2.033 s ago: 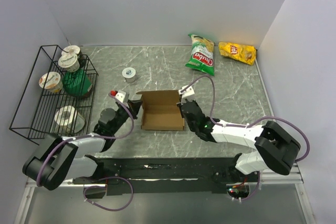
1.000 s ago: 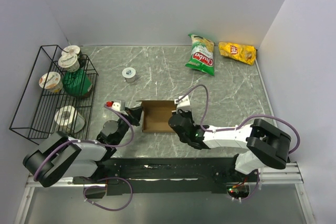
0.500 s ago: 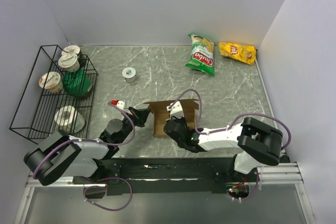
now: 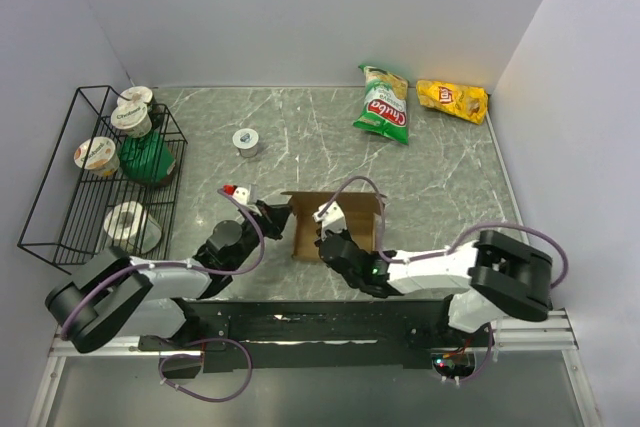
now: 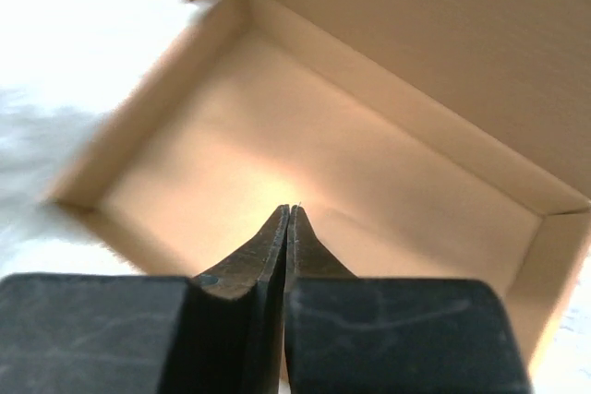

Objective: Fold the paper box

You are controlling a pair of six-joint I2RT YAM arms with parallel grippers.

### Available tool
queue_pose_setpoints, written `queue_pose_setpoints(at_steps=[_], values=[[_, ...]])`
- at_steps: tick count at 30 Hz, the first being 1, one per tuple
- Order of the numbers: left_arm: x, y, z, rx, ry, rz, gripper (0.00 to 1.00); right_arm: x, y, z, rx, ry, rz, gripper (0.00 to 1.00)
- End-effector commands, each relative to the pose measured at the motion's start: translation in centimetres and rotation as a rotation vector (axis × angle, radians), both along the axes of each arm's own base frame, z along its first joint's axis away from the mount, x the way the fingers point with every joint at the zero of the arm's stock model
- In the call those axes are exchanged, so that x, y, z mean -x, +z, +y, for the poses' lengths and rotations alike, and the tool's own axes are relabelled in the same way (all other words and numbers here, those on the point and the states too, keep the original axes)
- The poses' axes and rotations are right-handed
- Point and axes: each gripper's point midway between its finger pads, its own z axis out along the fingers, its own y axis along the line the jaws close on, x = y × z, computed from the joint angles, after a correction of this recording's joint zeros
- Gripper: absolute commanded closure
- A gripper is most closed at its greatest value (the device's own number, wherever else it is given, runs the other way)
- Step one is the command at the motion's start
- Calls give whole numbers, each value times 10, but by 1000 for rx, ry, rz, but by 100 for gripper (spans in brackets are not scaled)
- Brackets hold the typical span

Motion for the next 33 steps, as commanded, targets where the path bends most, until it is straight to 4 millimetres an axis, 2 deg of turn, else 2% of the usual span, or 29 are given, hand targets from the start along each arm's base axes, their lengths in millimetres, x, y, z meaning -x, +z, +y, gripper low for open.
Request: queue_pose_setpoints(at_steps=[1, 3, 4, 5, 6, 7, 9, 10, 11, 12, 14, 15, 17, 18, 19, 20, 21, 22, 23, 24, 25, 27, 28, 30, 33], values=[[-5, -14, 8, -200, 22, -5, 99, 14, 51, 18, -146, 101, -8, 81], [-8, -4, 11, -252, 28, -59, 99, 24, 53, 13, -136, 139, 18, 67], [-8, -4, 13, -280, 25, -64, 99, 26, 68, 11, -164, 157, 1, 55], [-8, -2, 13, -314, 19, -88, 99, 28, 73, 9, -167, 173, 0, 49], [-8, -2, 12, -331, 4, -97, 99, 35, 84, 6, -185, 214, -4, 37], [-8, -1, 14, -355, 1, -111, 99, 37, 89, 4, -185, 234, -4, 31], [-8, -3, 13, -380, -12, -115, 99, 38, 99, -9, -207, 255, 21, 22], [-7, -2, 12, -390, -23, -124, 99, 36, 102, -16, -217, 242, 36, 21], [-6, -3, 11, -398, -35, -126, 99, 17, 104, -35, -229, 174, 35, 21], [-6, -2, 10, -399, -38, -129, 99, 20, 113, -37, -283, 219, 46, 20], [-4, 1, 6, -402, -67, -145, 99, 8, 112, -55, -305, 196, 28, 18], [-4, 0, 6, -408, -72, -143, 99, -10, 119, -75, -330, 140, -7, 13], [-3, 2, 4, -412, -90, -152, 99, -17, 121, -79, -361, 198, -22, 13], [-3, 1, 3, -419, -98, -151, 99, -38, 117, -101, -369, 132, -29, 13], [-4, 3, 3, -422, -101, -155, 99, -32, 114, -94, -409, 229, 6, 14], [-3, 2, 1, -425, -117, -156, 99, -43, 121, -100, -433, 225, -29, 15], [-3, 2, 1, -425, -121, -153, 99, -51, 115, -105, -435, 221, -10, 17], [-3, 4, 1, -423, -125, -154, 99, -64, 116, -117, -421, 204, -45, 17], [-1, 3, -1, -419, -145, -153, 99, -67, 120, -116, -425, 242, -68, 17], [-1, 3, -1, -419, -149, -150, 99, -73, 110, -118, -409, 240, -38, 17], [-2, 2, -1, -422, -152, -147, 99, -84, 117, -123, -380, 242, -67, 17], [-1, 1, -3, -420, -164, -146, 99, -95, 109, -125, -317, 260, -62, 19], [-3, 1, -3, -419, -163, -143, 99, -101, 113, -125, -303, 267, -81, 20], [-3, -1, -3, -424, -171, -137, 99, -108, 113, -122, -262, 325, -128, 29], [-5, -2, -3, -432, -168, -129, 99, -118, 110, -127, -225, 300, -152, 36]])
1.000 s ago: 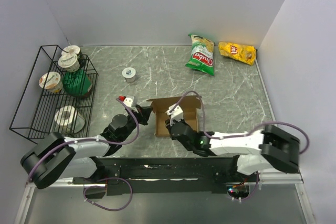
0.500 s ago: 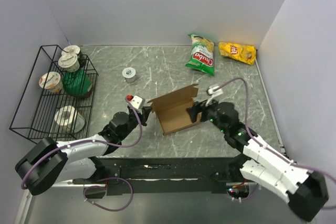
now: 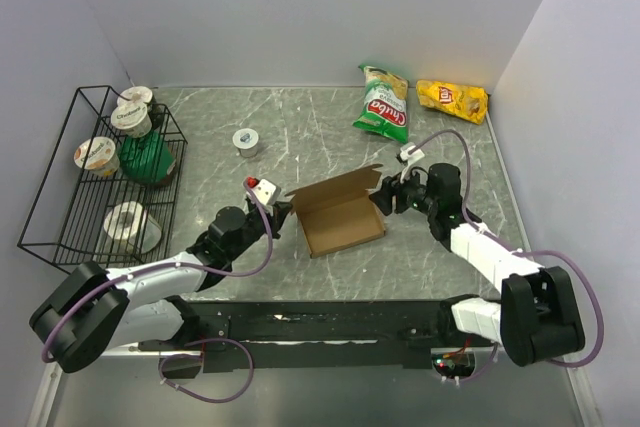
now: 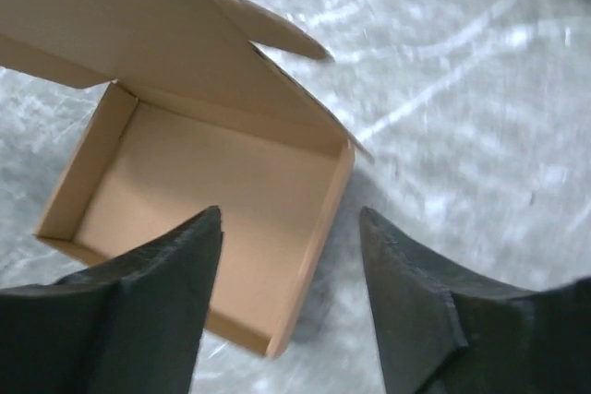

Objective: Fold the paper box

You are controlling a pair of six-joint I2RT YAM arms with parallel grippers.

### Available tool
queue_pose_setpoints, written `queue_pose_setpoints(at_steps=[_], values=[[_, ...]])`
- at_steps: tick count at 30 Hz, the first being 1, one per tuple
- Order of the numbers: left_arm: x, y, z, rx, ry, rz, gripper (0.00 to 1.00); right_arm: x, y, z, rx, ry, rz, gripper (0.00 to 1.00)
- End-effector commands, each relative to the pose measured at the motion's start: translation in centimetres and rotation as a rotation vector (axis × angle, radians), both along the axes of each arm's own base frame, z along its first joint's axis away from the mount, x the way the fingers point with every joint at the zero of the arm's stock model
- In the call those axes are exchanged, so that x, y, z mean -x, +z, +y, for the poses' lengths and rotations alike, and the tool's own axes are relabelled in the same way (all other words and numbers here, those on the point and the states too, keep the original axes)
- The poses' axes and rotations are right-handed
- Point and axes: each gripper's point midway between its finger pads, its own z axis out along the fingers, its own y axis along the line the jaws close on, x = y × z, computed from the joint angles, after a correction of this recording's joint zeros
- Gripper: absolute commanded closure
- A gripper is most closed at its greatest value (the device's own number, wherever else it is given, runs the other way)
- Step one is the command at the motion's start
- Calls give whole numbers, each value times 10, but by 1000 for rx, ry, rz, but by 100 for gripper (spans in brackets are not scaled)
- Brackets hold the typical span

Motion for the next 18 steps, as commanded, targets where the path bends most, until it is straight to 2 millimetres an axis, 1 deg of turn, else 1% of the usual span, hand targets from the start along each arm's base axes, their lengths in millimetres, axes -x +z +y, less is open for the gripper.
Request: queue_pose_setpoints(at_steps=[1, 3, 5, 6, 8, 11, 14, 15, 16, 18], values=[[0, -8, -5, -40, -39, 34, 99, -29, 41, 2, 53, 57, -231, 36], [-1, -8, -5, -38, -40, 35, 99, -33, 41, -3, 78, 43, -247, 35], [-1, -8, -5, -42, -46, 34, 99, -36, 42, -3, 83, 57, -251, 34], [-1, -10, -5, -44, -46, 38, 99, -38, 38, -4, 95, 59, -246, 34], [-1, -10, -5, -43, -47, 41, 99, -41, 42, -4, 98, 67, -256, 34], [-3, -11, -4, -44, -39, 42, 99, -39, 40, 2, 91, 111, -244, 37], [-3, -12, -3, -45, -36, 44, 99, -38, 41, 4, 90, 123, -248, 47], [-4, -12, -3, -44, -33, 47, 99, -37, 40, 4, 89, 124, -242, 54], [-5, -12, -3, -45, -31, 50, 99, -37, 41, 4, 88, 127, -243, 57], [-7, -11, -4, -40, -25, 56, 99, -35, 39, 5, 87, 135, -225, 66]])
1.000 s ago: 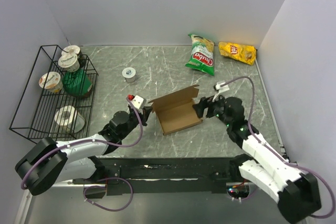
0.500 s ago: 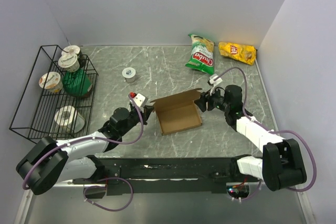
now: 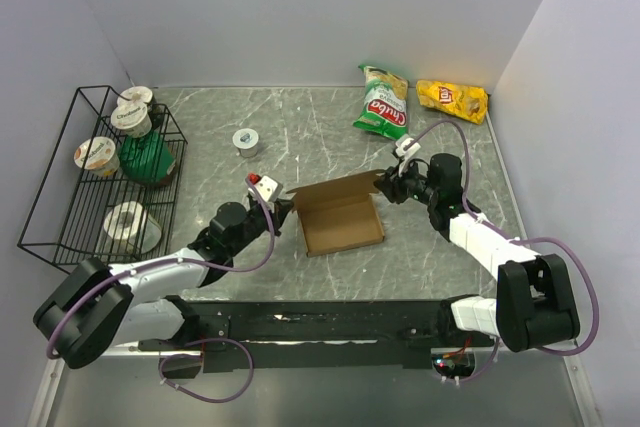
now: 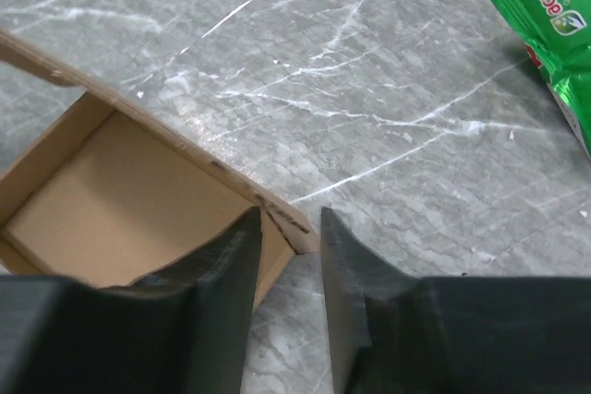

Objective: Fold the paper box

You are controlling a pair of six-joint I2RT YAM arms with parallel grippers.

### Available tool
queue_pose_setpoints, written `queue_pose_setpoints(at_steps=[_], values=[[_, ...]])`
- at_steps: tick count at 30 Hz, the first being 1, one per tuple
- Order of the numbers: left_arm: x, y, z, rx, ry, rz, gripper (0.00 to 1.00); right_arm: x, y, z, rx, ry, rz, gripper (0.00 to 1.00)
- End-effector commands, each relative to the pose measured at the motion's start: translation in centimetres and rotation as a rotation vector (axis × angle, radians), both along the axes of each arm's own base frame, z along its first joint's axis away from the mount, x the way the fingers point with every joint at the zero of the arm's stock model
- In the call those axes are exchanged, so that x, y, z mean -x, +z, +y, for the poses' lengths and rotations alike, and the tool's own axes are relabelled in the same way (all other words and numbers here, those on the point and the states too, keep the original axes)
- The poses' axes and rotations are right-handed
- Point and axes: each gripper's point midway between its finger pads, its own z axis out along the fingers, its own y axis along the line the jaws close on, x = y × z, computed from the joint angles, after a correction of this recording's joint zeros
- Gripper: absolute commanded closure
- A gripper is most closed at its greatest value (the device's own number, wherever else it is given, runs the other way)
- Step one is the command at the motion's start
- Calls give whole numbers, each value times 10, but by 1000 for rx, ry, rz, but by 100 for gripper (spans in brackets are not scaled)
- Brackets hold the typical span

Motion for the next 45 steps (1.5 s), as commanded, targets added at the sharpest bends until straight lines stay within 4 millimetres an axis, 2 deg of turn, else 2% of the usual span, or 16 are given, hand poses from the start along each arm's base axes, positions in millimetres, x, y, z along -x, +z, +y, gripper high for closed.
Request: queue_pose_setpoints(at_steps=[1, 2, 4, 8, 9, 11, 12, 13, 14, 15, 21, 22, 33, 38, 43, 45], values=[[-3, -10, -2, -27, -2, 48, 99, -8, 22, 3, -8, 27, -55, 70], [-4, -10, -2, -25, 1, 52, 99, -7, 24, 3, -13, 25, -58, 76], [-6, -6, -6, -8, 0, 58, 99, -4, 21, 4, -21, 26, -45, 79], [-10, 0, -11, 24, 3, 66, 99, 3, 25, 11, -36, 30, -44, 94], [-12, 3, -15, 40, 3, 73, 99, 7, 21, 13, -37, 27, -38, 94], [-14, 4, -18, 61, 8, 88, 99, 8, 29, 14, -28, -8, -98, 97], [-16, 5, -20, 87, 16, 106, 99, 15, 22, 22, -6, -2, -108, 98], [-16, 7, -22, 102, 19, 113, 99, 14, 21, 19, 19, -47, -126, 99], [-18, 9, -23, 119, 24, 119, 99, 15, 27, 20, 24, -62, -165, 100], [-18, 10, -26, 143, 26, 136, 99, 21, 23, 25, 40, -53, -177, 100], [-19, 19, -39, 249, 36, 205, 99, 28, 22, 25, 78, -91, -223, 100], [-23, 20, -37, 259, 63, 204, 99, 32, 22, 31, 83, -76, -228, 100], [-23, 38, -48, 326, 74, 235, 99, 43, 20, 46, 169, -87, -295, 100], [-18, 28, -50, 347, 69, 264, 99, 46, 23, 49, 189, -100, -320, 100], [-6, 2, -54, 310, 60, 288, 99, 48, 18, 57, 184, -110, -297, 100], [-1, -12, -50, 291, 76, 304, 99, 45, 18, 54, 186, -164, -283, 100]])
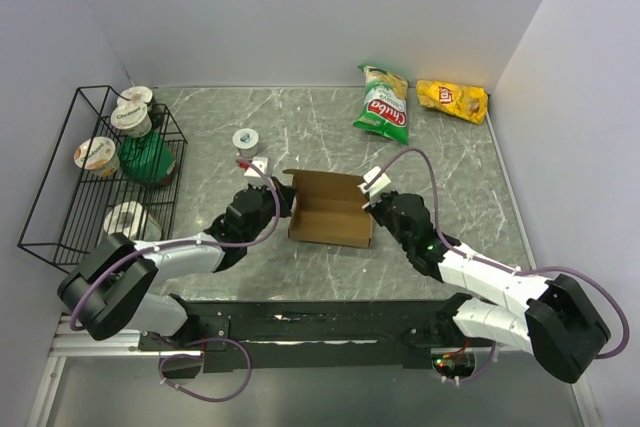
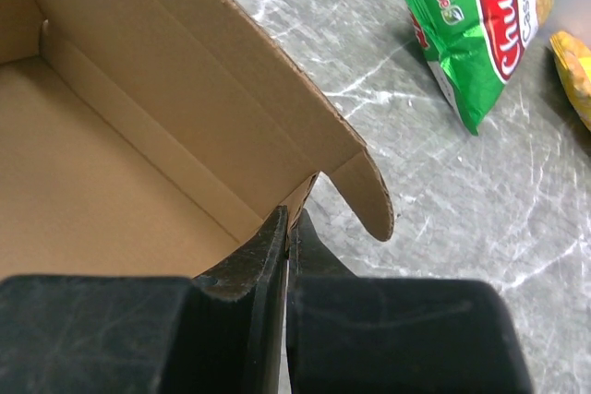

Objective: Fold the paper box

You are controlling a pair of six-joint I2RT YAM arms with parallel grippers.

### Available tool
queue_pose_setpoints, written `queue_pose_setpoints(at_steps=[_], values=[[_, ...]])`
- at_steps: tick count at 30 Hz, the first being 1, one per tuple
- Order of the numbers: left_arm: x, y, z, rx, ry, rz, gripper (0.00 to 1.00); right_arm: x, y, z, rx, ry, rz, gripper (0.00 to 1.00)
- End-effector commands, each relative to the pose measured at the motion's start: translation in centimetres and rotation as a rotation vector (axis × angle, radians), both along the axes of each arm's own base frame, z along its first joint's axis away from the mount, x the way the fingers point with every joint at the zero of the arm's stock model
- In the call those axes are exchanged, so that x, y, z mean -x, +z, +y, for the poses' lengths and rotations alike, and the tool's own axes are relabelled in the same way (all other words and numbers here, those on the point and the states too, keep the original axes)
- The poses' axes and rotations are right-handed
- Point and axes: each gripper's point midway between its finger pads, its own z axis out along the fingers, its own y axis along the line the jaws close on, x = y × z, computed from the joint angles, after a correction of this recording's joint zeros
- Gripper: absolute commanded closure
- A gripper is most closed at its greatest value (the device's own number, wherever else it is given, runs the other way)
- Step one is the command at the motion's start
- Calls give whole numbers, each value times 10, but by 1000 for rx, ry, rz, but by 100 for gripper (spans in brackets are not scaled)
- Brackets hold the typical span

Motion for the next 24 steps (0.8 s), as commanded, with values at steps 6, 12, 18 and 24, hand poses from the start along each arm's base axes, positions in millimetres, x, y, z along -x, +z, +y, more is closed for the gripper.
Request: queue_pose_setpoints(at_steps=[6, 12, 18, 24], values=[[54, -33, -32, 36, -179, 56, 99, 7, 17, 49, -102, 31, -23, 100], [80, -46, -34, -19, -192, 0, 99, 13, 15, 67, -117, -17, -9, 100], [97, -63, -36, -115, -160, -40, 99, 23, 10, 76, -144, -122, 53, 100], [104, -59, -42, -107, -168, -47, 99, 32, -10, 74, -113, -171, 60, 100]])
